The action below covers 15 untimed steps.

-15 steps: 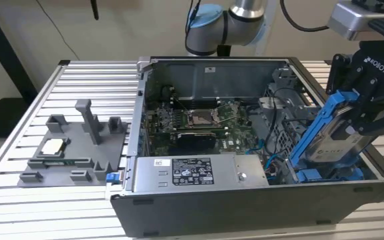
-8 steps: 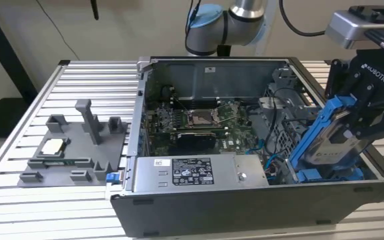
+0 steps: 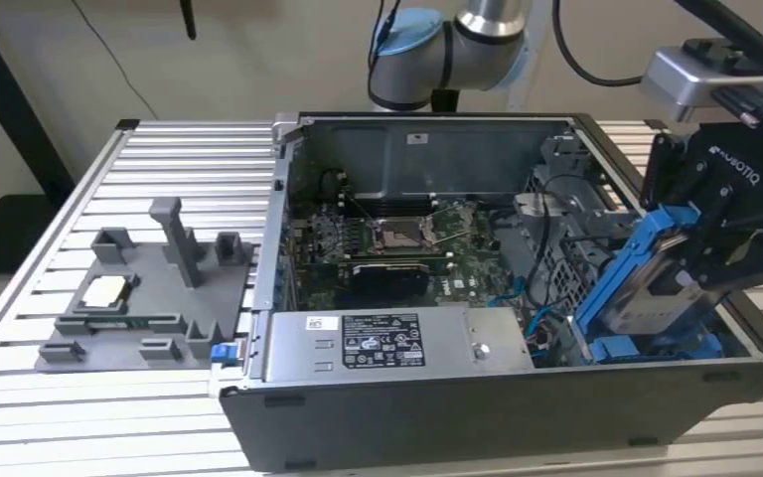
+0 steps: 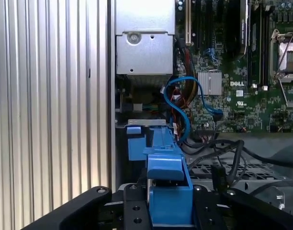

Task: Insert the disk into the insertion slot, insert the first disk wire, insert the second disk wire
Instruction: 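Insert the disk into the insertion slot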

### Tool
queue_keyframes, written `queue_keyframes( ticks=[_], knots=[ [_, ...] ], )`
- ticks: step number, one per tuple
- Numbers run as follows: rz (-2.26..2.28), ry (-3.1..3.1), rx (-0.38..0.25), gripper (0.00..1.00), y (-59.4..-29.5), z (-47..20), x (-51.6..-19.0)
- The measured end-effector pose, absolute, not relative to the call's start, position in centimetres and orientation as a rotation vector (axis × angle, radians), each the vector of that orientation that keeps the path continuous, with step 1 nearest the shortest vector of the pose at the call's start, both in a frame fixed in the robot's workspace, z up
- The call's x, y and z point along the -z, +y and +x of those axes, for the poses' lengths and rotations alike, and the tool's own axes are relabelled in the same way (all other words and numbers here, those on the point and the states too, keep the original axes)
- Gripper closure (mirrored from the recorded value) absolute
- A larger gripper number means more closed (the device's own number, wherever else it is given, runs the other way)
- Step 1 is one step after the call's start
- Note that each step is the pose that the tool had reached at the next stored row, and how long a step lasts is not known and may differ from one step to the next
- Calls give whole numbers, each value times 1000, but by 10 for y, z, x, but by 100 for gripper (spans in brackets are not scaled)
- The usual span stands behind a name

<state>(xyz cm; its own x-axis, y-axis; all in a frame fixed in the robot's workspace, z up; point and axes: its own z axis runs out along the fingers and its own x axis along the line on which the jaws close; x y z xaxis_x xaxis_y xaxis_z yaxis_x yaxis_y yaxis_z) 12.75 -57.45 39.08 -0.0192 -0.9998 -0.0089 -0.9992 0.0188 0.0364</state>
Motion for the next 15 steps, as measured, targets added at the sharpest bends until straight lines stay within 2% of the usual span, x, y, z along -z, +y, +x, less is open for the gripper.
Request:
queue_keyframes(
  ticks=[12, 14, 15],
  knots=[
    [2187, -2228, 50, 67, -574, 128, -383],
    [2187, -2228, 50, 66, -574, 128, -383],
    [2186, -2228, 51, 59, -575, 128, -385]
  ],
)
